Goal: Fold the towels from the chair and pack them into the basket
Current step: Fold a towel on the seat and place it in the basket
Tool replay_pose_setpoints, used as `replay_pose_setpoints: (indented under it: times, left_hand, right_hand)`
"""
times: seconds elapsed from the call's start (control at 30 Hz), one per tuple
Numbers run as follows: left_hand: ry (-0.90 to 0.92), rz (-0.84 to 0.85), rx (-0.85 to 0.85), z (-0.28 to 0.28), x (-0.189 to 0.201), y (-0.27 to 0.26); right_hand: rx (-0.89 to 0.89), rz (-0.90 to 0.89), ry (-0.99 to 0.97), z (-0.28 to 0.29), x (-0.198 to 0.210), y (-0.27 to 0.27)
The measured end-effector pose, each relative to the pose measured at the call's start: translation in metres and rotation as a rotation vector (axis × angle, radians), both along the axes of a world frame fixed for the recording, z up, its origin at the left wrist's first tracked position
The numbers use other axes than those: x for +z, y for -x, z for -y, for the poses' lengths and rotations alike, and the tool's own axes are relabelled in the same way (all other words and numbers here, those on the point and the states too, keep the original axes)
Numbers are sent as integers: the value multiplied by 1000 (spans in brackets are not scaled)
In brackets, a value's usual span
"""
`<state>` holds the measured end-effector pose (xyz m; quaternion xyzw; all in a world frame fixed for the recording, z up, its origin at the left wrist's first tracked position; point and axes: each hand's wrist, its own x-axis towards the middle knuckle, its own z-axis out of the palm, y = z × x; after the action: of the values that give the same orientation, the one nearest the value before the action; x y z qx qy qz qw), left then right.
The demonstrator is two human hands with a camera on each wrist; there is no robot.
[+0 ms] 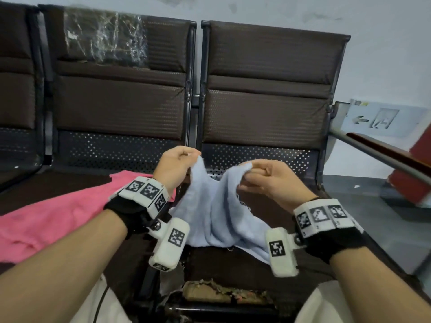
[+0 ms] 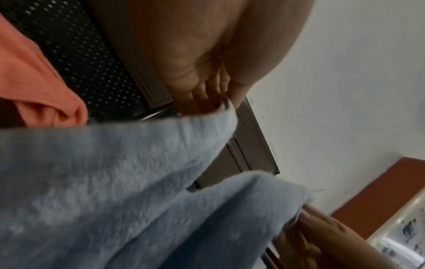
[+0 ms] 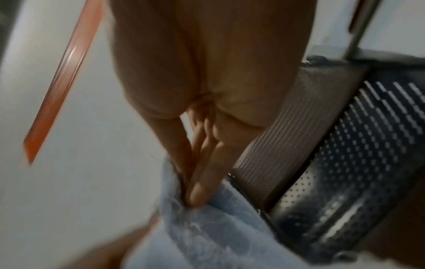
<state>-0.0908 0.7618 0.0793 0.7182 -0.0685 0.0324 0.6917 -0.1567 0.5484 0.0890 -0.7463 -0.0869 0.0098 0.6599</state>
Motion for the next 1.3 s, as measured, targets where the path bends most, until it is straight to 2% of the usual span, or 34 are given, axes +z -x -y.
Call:
replay_pose_setpoints:
  times: [0.13,0.2,0.27,0.33,0.47,0.57,0.73,0.9,1.0,1.17,1.23,1.3]
  left_hand:
    - [-114,25,-149,3,-1,9]
    - [-139,27,-199,4,-3,13]
    - [-119,10,-242,1,-5,17]
    - [-99,-14,-268,-3,-6,21]
    - [-128,-22,-291,-8,-7,29]
    - [-146,-46,-328,-8,-7,31]
    - [-97,-109,-412,-4,-5,37]
    - [26,-236,-455,-5,-1,39]
    - [-13,-184,-489,-10,-2,40]
    - [-19,-89,-429,-13,-3,39]
    - [-32,-32,-347,-15,-3,37]
    - [-85,25,-210,-18,-4,31]
  right_hand:
    - [-187,248,627,-8,-8,6]
    - [-228,465,676,-16,-4,11]
    - [-221,571,509,-25,0,15]
    - [-235,511,406,-32,0,14]
    - [-159,416,484,-33,-3,13]
    - [-142,378,456,-36,-5,10]
    - [-170,324,459,-42,-8,5]
    - [-200,310,509,-43,-14,1]
    - [-210,294,490,-43,-16,-1]
    - [-154,208,418,-41,-12,-3]
    - [-85,163,557,-38,-12,-3]
    - [25,80,823,-35,-16,-1]
